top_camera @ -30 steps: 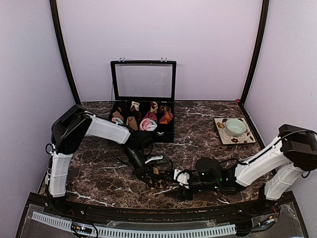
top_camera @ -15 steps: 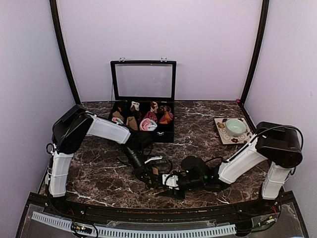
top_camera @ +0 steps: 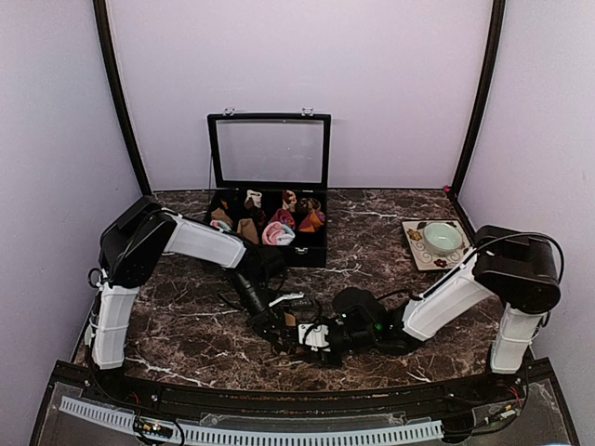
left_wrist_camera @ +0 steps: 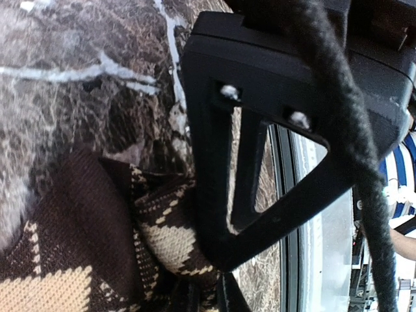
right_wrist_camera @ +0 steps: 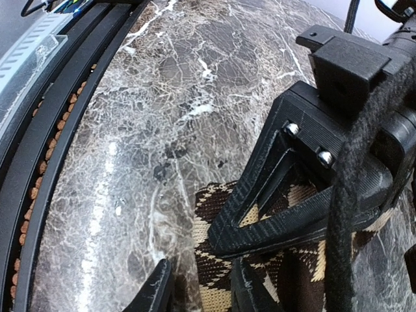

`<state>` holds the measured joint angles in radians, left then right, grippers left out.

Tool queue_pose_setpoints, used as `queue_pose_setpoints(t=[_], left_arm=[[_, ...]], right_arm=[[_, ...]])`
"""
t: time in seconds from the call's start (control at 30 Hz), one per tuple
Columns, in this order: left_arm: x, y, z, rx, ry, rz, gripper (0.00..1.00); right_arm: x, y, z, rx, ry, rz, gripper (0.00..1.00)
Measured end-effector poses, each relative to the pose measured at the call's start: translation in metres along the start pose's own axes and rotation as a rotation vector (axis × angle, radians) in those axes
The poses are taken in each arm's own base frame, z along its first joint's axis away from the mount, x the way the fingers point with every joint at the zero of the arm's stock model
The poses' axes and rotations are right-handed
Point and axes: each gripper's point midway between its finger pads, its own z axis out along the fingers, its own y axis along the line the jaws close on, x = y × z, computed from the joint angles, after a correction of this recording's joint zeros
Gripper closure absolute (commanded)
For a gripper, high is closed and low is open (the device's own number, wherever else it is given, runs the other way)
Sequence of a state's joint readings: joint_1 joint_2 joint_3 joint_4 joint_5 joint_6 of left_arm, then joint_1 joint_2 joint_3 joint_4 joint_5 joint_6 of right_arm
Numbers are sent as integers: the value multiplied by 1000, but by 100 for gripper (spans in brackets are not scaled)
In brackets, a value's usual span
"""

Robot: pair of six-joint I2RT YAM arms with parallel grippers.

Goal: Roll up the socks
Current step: Roll the sock at the center of the board.

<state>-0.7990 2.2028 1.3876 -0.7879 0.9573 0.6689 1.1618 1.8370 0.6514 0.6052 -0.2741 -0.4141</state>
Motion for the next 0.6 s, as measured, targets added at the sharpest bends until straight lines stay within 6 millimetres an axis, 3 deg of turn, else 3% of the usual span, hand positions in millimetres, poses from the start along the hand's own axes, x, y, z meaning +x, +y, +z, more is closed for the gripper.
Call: queue_pose_setpoints(t=[0.23, 0.47, 0.6], left_arm=[[6, -2, -4, 10, 9, -37, 78], [11, -4, -13, -17, 32, -53, 75], [14, 1, -30, -85, 31, -43, 75]], right_arm=[[0, -8, 10, 3, 0, -10, 87], [1, -9, 17, -12, -9, 12, 91], [0, -13, 22, -11, -13, 30, 96]])
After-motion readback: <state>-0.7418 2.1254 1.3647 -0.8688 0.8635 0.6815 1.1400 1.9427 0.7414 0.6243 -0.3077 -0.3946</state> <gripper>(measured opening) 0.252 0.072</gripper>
